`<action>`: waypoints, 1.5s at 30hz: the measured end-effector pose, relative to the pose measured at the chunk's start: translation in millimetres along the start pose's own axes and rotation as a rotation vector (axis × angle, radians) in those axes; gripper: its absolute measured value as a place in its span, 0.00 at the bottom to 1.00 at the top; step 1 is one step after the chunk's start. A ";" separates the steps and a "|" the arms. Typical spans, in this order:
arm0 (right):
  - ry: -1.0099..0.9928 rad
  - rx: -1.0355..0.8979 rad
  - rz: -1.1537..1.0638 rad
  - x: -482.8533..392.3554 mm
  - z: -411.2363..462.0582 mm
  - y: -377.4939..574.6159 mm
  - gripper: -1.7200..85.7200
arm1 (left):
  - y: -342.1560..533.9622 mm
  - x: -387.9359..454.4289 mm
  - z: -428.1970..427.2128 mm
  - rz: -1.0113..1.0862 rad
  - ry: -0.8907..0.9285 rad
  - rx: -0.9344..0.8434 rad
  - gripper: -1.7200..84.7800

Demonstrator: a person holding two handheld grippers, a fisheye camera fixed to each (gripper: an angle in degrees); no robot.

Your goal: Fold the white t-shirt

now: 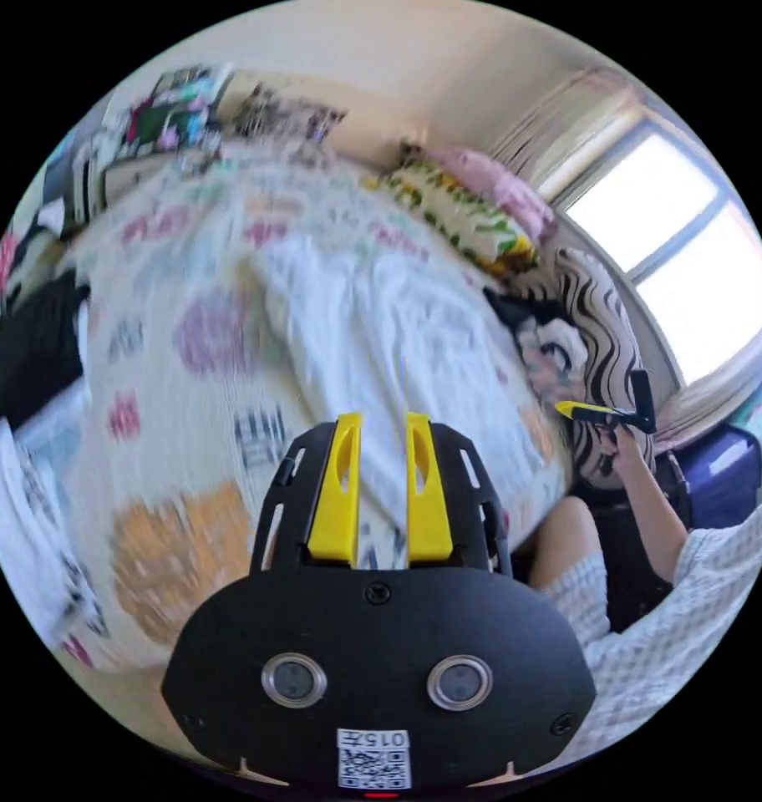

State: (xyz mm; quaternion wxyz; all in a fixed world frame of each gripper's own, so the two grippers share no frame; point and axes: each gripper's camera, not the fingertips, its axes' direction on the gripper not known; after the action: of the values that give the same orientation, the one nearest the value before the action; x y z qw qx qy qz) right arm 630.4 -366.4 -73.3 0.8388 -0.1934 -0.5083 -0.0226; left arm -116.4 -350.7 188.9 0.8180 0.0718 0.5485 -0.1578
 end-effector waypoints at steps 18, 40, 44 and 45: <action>-0.085 -0.191 0.149 113.0 32.2 -56.8 0.03 | 12.7 -27.4 128.6 -0.064 0.099 -0.208 0.03; -0.222 -0.226 0.176 152.3 -50.8 30.0 0.03 | 47.0 -100.7 67.2 -0.086 -0.132 -0.324 0.04; -0.137 -0.166 0.148 161.4 -73.8 11.2 0.06 | 34.4 -86.9 71.3 -0.051 -0.234 -0.318 0.07; -0.143 -0.103 0.142 168.0 -84.1 1.5 0.08 | 22.6 -79.8 68.2 -0.028 -0.247 -0.271 0.08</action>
State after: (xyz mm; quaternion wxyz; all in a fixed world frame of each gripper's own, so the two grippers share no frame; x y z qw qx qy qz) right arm 782.7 -367.6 36.6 0.7888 -0.2728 -0.5502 0.0245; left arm -76.9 -334.9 287.5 0.8790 -0.0668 0.4612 -0.1013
